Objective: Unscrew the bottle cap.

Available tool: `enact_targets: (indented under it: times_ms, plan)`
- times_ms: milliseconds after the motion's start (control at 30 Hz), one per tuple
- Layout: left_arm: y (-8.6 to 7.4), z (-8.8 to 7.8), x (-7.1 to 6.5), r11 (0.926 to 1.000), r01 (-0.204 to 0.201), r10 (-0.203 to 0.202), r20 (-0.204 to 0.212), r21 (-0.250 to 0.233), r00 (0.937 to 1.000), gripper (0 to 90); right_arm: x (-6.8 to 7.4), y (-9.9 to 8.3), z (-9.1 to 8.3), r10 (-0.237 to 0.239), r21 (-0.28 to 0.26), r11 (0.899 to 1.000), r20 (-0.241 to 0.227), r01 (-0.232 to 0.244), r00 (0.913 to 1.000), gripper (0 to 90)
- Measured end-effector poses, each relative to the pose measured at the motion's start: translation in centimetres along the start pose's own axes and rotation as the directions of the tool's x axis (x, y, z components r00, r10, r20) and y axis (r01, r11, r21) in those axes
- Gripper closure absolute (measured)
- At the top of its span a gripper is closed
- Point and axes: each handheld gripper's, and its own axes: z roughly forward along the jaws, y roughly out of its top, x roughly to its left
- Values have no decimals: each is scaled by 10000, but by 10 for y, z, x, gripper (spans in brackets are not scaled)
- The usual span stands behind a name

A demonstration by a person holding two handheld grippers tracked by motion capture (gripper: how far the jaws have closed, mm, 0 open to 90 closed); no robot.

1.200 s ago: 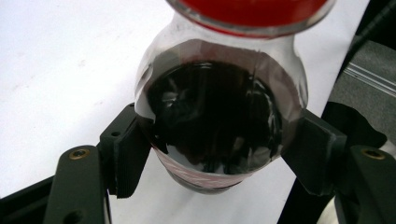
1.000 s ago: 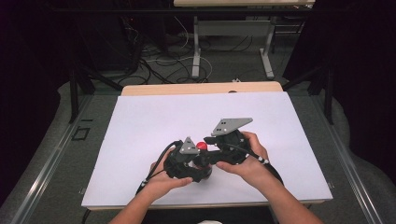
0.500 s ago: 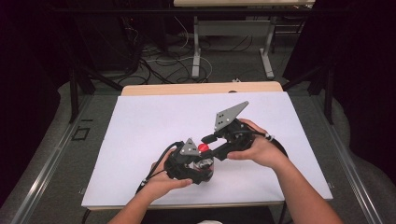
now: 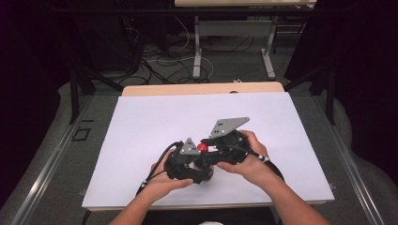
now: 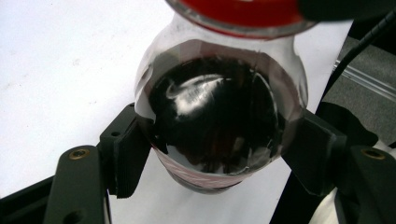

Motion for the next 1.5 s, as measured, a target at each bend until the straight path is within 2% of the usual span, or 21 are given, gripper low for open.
enact_targets:
  times_ms: [33, 67, 200, 267, 300, 433, 533, 700, 767, 833, 900, 933, 967, 1000, 1067, 1100, 1133, 1167, 1233, 1367, 1500]
  plan:
    - [1, -1, 1, 9997, -159, 155, 206, 204, 9997, 308, -5, 0, 0, -89, 40, 10000, -436, 91, 9990, 610]
    - [0, 0, -1, 9997, -251, 251, 224, 14, 9994, 309, -19, 0, -1, -1010, 46, 9947, -1511, 1029, 9833, 610]
    - [1, 0, -4, 9993, -367, 367, 539, -25, 9979, 308, -40, 3, 0, -2495, -315, 9664, -3531, 2551, 9017, 610]
    - [2, -2, -2, 9995, -312, 315, 610, -57, 9976, 307, -46, 4, 1, -2227, -408, 9736, -3869, 2247, 8948, 605]
    - [2, -1, -2, 9996, -217, 226, 478, -199, 9986, 307, -47, 5, 1, -2101, -320, 9763, -3808, 2143, 9005, 587]
    - [0, -2, 1, 10000, 33, -32, 92, -94, 10000, 308, -27, 5, -5, -1136, -27, 9933, -2099, 1157, 9711, 486]
    - [0, -2, 2, 9998, 194, -194, 12, -108, 9998, 308, -9, 4, -6, -395, -91, 9992, -921, 388, 9950, 491]
    - [1, -3, 2, 9998, 175, -175, 24, 40, 9998, 308, 5, 3, 1, 531, 159, 9984, 494, -539, 9974, 602]
    - [1, -4, 3, 9999, 119, -120, 80, 118, 9999, 308, 3, 3, 1, 459, 175, 9988, 349, -465, 9983, 604]
    - [0, -2, 3, 10000, 9, -9, 4, -10, 10000, 309, -9, 4, 1, -144, 261, 9995, -688, 163, 9975, 608]
    - [0, -3, 1, 9998, -155, 152, 262, 100, 9995, 309, -23, 4, 1, -1006, 222, 9941, -1859, 1065, 9774, 609]
    - [0, -3, 1, 9998, -155, 152, 262, 100, 9995, 309, -23, 4, 1, -1006, 222, 9941, -1859, 1065, 9774, 609]
    - [1, -2, 0, 9997, -216, 214, 335, 66, 9992, 308, -39, 4, 2, -1885, -82, 9805, -3204, 1963, 9283, 608]
    - [1, -2, 0, 9998, -222, 221, 339, 24, 9992, 308, -39, 4, 2, -1885, -82, 9805, -3204, 1963, 9283, 608]
    - [1, -1, 0, 9998, -142, 145, 276, -116, 9995, 308, -49, 2, 4, -2317, -398, 9714, -3736, 2341, 8982, 528]
    - [0, -1, 0, 10000, -7, 7, 248, 5, 9997, 308, -47, 2, 5, -1890, -282, 9812, -3405, 1909, 9211, 443]
    - [0, -1, 0, 10000, -7, 7, 248, 5, 9997, 307, -47, 2, 5, -1890, -282, 9812, -3405, 1909, 9211, 443]
    - [0, -1, 1, 10000, 2, -3, 178, 11, 9998, 307, -37, 2, 4, -1302, 24, 9907, -2798, 1363, 9512, 424]
    - [0, -2, 3, 10000, 58, -58, 30, 18, 10000, 308, -24, 2, 2, -987, 102, 9947, -1681, 1019, 9808, 438]
    - [0, -2, 2, 9998, 177, -176, -123, 65, 9998, 308, -5, -1, 2, 408, -44, 9991, -385, -410, 9984, 514]
    - [0, -2, 1, 9999, -2, 4, -184, 114, 9998, 308, 0, -1, 1, 101, 18, 9999, 139, -101, 9999, 603]
